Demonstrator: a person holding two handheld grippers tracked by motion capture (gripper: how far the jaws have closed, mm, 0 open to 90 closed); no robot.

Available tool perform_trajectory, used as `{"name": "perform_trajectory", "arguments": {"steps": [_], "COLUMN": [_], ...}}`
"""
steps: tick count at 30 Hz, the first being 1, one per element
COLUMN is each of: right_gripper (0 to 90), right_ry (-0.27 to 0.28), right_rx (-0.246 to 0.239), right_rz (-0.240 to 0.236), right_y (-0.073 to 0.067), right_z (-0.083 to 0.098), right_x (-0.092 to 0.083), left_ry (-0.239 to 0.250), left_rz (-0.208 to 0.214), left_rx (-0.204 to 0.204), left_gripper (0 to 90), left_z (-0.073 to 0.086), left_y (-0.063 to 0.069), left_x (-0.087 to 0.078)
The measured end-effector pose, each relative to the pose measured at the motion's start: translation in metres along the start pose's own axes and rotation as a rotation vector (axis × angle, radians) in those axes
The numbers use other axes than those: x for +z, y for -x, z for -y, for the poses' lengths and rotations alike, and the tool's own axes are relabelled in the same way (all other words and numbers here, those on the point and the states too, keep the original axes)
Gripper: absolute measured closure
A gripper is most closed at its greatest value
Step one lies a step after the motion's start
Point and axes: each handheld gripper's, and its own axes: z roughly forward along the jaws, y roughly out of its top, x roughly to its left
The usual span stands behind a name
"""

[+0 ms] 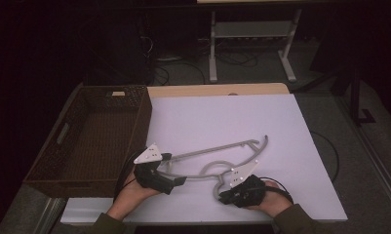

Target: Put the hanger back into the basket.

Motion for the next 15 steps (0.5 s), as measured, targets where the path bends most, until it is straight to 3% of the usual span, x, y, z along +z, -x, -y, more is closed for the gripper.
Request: {"name": "perform_trajectory", "arguments": {"steps": [5,9,12,15], "right_gripper": [79.8,79.8,79.8,79.8], "right_ry": [0.008,0.025,0.024,0.032], "right_rx": [0.002,-0.006,0.009,-0.005], "right_rz": [-0.014,-0.02,-0.028,-0.031], "right_y": [0.001,0.002,0.001,0.002], "right_z": [-0.001,-0.003,-0.005,-0.007], "right_x": [-0.003,-0.007,-0.01,-0.011], "left_ry": [-0.054,-0.13,-0.171,-0.212], "left_rz": [0.03,0.074,0.081,0.1], "left_rx": [0.042,0.094,0.139,0.175], "left_gripper": [0.0,13.3,15.3,21.7], "left_z": [0.0,-0.002,-0.005,-0.008], "left_y": [0.002,0.004,0.004,0.003], "left_x": [0.008,0.021,0.031,0.041]}}
